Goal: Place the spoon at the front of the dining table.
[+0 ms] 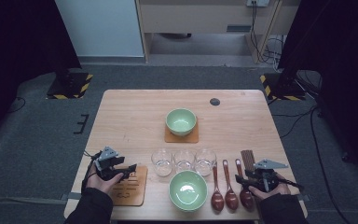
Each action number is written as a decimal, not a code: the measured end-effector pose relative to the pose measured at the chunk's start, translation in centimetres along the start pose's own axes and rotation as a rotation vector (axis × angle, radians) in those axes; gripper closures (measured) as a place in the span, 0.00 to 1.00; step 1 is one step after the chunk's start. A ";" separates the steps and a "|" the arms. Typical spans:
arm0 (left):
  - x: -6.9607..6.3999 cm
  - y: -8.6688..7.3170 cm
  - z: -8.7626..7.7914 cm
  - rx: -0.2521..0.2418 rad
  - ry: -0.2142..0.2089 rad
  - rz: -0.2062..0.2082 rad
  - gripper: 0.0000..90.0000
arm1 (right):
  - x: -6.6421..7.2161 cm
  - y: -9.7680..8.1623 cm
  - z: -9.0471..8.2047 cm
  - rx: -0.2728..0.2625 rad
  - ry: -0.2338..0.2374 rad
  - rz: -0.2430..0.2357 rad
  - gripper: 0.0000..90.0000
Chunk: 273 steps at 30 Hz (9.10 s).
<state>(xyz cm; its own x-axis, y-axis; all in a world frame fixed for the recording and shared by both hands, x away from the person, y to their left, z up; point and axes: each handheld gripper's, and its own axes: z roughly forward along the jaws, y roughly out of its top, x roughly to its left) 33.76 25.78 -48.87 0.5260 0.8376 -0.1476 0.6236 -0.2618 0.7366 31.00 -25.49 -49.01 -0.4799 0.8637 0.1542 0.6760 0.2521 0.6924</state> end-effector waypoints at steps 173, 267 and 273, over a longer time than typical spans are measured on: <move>-16.6 17.2 5.4 -0.421 -0.357 0.068 0.45 | 2.6 7.4 -4.2 -0.417 0.165 -0.045 0.91; -16.8 19.9 3.4 -0.482 -0.358 0.060 0.93 | 1.8 7.2 -3.3 -0.462 0.125 -0.056 0.73; -15.3 20.5 2.5 -0.516 -0.325 0.051 0.93 | 0.9 6.5 -1.9 -0.409 0.079 -0.057 0.63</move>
<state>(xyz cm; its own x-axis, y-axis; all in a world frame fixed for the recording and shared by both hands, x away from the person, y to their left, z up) 39.93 6.42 -33.20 0.7479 0.6200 -0.2373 0.2748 0.0362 0.9608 33.89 -23.90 -42.99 -0.5620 0.8135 0.1500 0.3773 0.0907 0.9216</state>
